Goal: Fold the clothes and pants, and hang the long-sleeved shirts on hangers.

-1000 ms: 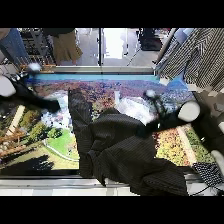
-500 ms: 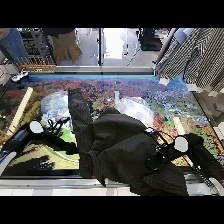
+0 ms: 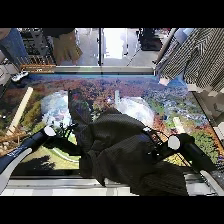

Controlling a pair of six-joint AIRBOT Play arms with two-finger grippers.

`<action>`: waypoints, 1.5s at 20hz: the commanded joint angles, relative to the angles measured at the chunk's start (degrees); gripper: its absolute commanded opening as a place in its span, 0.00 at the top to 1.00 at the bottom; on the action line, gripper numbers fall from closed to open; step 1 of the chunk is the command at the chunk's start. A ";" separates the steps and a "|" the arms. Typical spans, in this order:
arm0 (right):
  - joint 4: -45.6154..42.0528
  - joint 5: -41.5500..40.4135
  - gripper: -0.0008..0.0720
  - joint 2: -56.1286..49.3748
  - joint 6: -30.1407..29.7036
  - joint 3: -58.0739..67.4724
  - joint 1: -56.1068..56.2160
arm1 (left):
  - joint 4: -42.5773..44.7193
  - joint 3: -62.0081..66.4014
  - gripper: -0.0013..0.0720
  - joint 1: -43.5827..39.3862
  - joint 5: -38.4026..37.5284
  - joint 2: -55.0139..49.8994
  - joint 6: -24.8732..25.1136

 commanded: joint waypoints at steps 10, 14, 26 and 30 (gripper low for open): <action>22.84 18.43 0.96 26.32 8.55 37.27 0.04 | -52.28 31.28 0.96 25.86 -41.99 27.10 6.71; 24.20 8.68 0.95 30.38 9.33 53.29 0.04 | -94.03 41.07 0.96 40.54 -30.86 34.34 4.70; -13.46 -2.54 0.95 -17.68 24.92 60.52 -0.02 | -12.28 46.97 0.96 16.02 2.97 7.82 -13.42; 6.14 -1.18 0.46 -42.03 22.45 60.59 -6.32 | 4.66 45.99 0.72 14.38 1.88 -10.62 -22.95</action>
